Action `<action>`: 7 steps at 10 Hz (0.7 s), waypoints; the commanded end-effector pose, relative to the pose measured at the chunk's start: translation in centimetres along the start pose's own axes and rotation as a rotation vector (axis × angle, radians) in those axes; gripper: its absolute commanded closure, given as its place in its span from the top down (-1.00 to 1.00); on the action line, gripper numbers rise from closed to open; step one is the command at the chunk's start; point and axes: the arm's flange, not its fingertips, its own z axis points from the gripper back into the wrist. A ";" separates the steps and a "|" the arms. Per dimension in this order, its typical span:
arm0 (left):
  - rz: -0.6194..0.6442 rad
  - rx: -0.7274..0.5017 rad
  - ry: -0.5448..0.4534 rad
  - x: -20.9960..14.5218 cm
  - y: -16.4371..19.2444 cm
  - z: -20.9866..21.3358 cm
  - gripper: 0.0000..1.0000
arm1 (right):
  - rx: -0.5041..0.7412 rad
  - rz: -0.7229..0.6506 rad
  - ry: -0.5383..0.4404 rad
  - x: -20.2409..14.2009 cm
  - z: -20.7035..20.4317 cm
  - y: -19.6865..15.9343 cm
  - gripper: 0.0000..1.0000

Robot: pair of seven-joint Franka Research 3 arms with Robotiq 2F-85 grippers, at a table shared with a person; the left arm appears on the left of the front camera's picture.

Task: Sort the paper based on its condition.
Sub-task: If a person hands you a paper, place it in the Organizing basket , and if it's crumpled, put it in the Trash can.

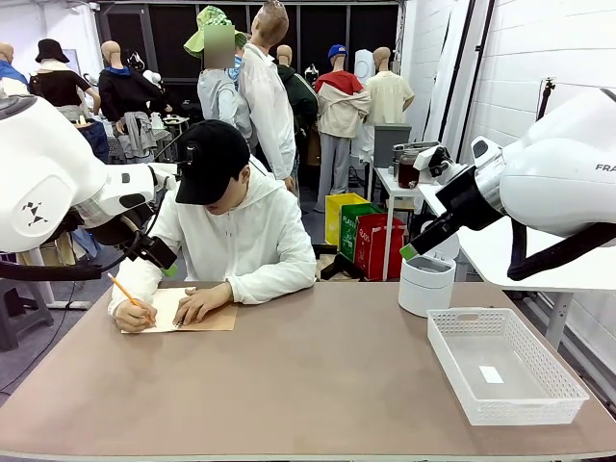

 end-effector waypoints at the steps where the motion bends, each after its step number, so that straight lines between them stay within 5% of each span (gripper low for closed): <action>1: 0.004 0.000 -0.007 0.0 0.1 0.1 1.00 | 0.003 -0.003 -0.002 0.0 0.0 0.0 1.00; 7: 0.004 0.000 -0.007 0.0 0.1 0.1 1.00 | 0.003 -0.003 -0.002 0.0 0.0 0.0 1.00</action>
